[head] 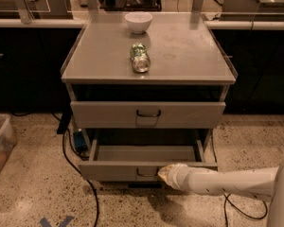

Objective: Close middle drawer

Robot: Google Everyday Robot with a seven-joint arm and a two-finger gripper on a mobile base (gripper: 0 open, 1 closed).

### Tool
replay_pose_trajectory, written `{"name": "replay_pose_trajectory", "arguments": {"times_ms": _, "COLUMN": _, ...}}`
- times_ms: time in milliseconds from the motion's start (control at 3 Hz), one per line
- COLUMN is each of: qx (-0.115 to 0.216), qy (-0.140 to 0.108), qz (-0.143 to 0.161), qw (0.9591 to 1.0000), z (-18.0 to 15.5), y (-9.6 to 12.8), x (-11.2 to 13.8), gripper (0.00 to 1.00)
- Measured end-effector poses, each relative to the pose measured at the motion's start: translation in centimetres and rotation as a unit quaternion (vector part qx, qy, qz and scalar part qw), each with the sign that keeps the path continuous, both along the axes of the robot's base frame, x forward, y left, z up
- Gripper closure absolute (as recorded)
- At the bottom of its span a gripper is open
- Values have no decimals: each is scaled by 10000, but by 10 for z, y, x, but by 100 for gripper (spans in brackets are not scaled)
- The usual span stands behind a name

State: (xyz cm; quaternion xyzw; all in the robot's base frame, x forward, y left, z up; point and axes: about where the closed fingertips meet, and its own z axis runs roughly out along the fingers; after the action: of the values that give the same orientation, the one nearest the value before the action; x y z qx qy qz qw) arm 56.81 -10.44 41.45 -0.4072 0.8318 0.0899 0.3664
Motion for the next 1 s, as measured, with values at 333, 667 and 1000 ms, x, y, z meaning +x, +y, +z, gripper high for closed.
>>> {"name": "replay_pose_trajectory", "arguments": {"times_ms": 333, "qx": 56, "qy": -271, "qz": -163, "qw": 9995, "z": 0, "y": 5, "x": 21, "gripper": 100}}
{"name": "replay_pose_trajectory", "arguments": {"times_ms": 667, "qx": 55, "qy": -271, "qz": -163, "qw": 9995, "z": 0, "y": 5, "x": 21, "gripper": 100}}
{"name": "replay_pose_trajectory", "arguments": {"times_ms": 1000, "qx": -9, "qy": -290, "qz": -169, "qw": 9994, "z": 1, "y": 3, "x": 24, "gripper": 100}}
